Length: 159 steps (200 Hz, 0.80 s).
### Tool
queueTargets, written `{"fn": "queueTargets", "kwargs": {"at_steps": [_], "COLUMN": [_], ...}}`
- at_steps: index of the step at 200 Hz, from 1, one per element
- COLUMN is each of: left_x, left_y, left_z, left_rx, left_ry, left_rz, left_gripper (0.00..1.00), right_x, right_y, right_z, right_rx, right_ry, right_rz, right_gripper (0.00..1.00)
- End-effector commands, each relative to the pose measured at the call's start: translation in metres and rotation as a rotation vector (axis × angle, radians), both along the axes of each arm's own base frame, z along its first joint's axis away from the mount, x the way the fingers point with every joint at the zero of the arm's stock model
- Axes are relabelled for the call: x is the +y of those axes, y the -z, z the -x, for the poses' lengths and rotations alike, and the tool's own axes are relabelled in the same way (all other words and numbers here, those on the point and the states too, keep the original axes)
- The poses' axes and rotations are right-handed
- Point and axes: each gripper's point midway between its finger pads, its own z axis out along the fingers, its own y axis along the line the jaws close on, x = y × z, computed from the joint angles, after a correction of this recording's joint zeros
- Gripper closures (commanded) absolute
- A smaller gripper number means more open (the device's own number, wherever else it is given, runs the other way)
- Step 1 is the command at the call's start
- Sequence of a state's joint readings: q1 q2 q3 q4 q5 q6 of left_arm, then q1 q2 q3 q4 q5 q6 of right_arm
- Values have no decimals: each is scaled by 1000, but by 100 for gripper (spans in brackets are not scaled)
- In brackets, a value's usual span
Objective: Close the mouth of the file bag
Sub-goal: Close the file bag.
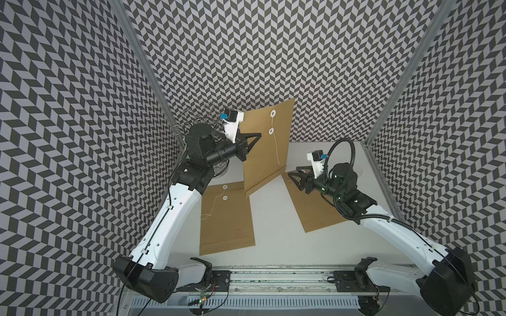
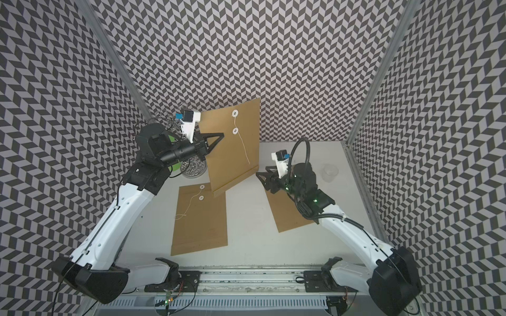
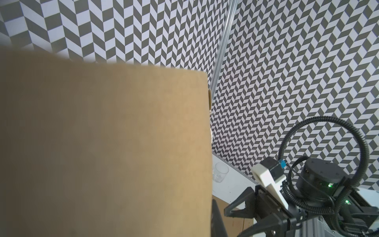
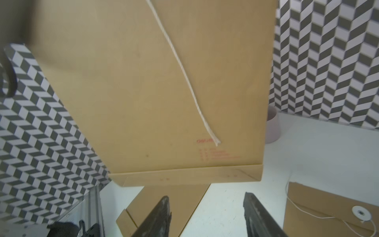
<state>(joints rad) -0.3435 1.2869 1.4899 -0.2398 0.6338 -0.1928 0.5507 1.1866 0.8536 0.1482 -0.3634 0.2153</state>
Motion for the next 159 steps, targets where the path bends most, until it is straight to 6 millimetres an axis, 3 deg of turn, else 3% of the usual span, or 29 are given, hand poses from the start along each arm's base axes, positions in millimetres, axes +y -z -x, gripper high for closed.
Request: {"fn": "queueTargets", "kwargs": {"at_steps": [1,36,83,159], "left_x": [-9,-22,-41,-62], "left_y": [-3,-8,-17,-27], "left_z": [5,17,38,57], "left_rx": [-11,-20,-45,-58], "left_ry": [41,91,171,247], "left_rz": [-12,-7,-1,5], "left_gripper": [100,100,100,100], "right_x": [10,24,21,14], "right_y": [-38,-35,-32,-53], "right_z": [-1,-13,-32,-39], "right_rx": [-188,-211,-251,-332], "right_ry": [-26,-23,56,115], "right_rz": [-70,-56,-32,-87], "right_gripper": [41,41,43,57]}}
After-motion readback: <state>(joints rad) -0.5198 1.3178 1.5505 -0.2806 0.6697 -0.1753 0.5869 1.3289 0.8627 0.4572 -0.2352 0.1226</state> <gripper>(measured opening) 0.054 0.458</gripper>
